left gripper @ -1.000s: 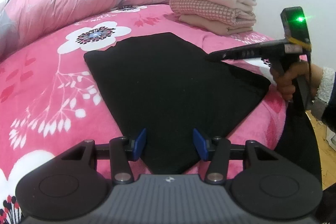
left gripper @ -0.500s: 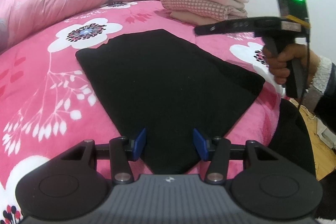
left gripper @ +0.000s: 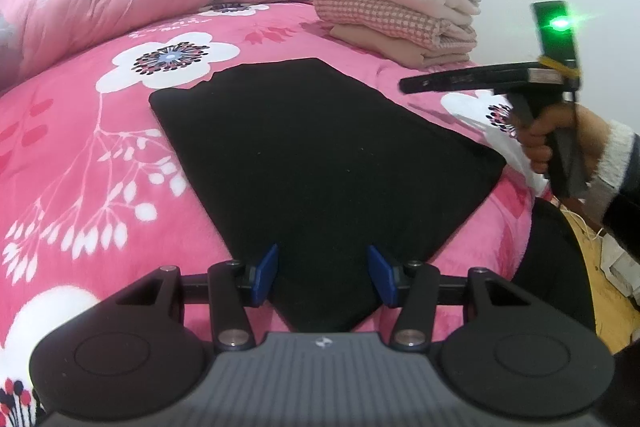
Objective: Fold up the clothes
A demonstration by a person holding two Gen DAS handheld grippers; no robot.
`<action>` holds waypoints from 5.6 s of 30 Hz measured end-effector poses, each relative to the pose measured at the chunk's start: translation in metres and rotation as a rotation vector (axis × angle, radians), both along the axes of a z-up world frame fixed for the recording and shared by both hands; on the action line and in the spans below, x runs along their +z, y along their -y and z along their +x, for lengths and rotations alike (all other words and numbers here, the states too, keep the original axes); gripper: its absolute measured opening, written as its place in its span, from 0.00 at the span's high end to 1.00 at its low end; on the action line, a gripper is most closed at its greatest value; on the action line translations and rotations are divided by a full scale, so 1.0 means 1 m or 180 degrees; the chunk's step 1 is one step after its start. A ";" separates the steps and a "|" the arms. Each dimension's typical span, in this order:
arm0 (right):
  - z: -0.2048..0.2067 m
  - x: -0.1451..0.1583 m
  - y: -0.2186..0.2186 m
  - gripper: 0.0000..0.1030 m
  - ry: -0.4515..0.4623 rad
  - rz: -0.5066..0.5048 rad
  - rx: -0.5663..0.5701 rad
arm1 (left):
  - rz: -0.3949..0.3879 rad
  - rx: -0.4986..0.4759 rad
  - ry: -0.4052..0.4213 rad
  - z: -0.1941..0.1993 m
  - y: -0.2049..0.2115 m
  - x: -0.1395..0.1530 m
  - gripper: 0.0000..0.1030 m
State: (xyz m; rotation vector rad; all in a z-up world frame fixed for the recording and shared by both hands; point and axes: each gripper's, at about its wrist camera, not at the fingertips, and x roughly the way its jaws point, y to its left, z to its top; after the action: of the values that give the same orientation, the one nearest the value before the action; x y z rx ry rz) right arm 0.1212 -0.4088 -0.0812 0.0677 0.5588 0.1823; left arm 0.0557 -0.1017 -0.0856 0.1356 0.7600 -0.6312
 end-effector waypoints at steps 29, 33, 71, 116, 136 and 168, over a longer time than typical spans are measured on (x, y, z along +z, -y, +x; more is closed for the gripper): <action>-0.082 0.008 -0.027 0.83 0.0121 0.0248 0.0591 | 0.0036 0.0193 -0.0068 -0.002 0.004 0.003 0.48; -0.084 -0.009 -0.028 0.83 -0.0101 0.0299 0.0560 | 0.0040 0.0190 -0.0075 -0.001 0.004 0.003 0.48; -0.097 0.007 -0.027 0.74 -0.0030 0.0832 0.0296 | 0.0453 0.0800 -0.0058 0.007 0.016 0.023 0.26; -0.070 -0.004 0.006 0.57 -0.0098 0.1112 0.0044 | 0.0338 0.0997 -0.0124 0.021 0.019 0.025 0.17; 0.145 -0.032 0.030 0.38 -0.0936 0.1519 0.0777 | -0.0847 0.0707 -0.0608 0.189 -0.049 -0.015 0.48; -0.005 0.201 0.069 0.92 0.1315 0.0848 0.0482 | -0.1489 -0.0060 0.1170 0.118 0.060 0.215 0.92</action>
State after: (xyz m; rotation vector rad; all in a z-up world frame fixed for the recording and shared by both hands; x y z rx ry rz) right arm 0.1160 -0.4782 0.1199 0.2410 0.1243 0.4073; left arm 0.1736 -0.1620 0.1292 -0.1688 0.2448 -0.7606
